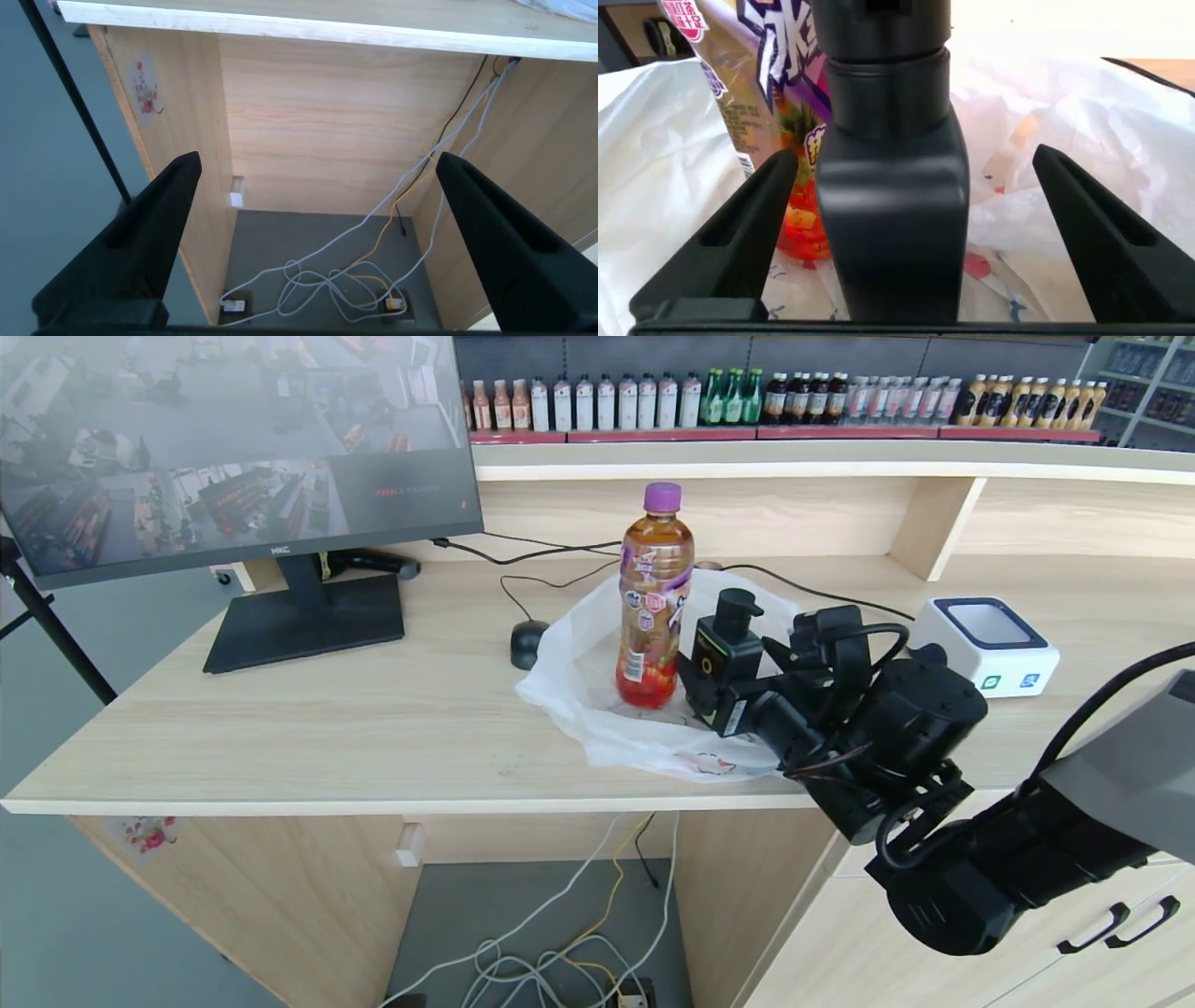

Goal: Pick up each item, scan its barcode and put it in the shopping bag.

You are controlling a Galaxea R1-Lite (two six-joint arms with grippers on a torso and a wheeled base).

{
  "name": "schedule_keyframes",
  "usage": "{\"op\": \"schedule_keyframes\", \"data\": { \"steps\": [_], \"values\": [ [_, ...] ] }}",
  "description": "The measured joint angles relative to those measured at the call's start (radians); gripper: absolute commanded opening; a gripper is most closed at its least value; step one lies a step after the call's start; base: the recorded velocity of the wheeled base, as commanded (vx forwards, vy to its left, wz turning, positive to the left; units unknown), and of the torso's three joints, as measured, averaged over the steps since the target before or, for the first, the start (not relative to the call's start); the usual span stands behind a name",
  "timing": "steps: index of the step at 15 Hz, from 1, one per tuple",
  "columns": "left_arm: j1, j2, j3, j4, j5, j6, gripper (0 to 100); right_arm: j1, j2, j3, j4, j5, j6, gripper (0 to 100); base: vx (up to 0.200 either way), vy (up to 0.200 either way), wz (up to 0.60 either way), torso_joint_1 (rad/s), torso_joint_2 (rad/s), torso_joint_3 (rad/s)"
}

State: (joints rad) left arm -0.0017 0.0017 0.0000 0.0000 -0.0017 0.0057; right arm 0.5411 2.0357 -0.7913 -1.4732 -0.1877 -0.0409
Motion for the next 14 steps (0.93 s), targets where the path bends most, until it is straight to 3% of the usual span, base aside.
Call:
{"op": "schedule_keyframes", "data": {
  "steps": [9,14],
  "values": [
    [0.0,0.0,0.0,0.001,0.0,0.0,100,0.029,-0.224,0.277,-0.046,0.013,-0.005,100,0.0,0.0,0.0,0.0,0.0,0.0],
    [0.0,0.0,0.0,0.0,0.0,0.0,100,0.073,-0.279,0.285,-0.097,0.021,-0.003,100,0.0,0.0,0.0,0.0,0.0,0.0]
  ]
}}
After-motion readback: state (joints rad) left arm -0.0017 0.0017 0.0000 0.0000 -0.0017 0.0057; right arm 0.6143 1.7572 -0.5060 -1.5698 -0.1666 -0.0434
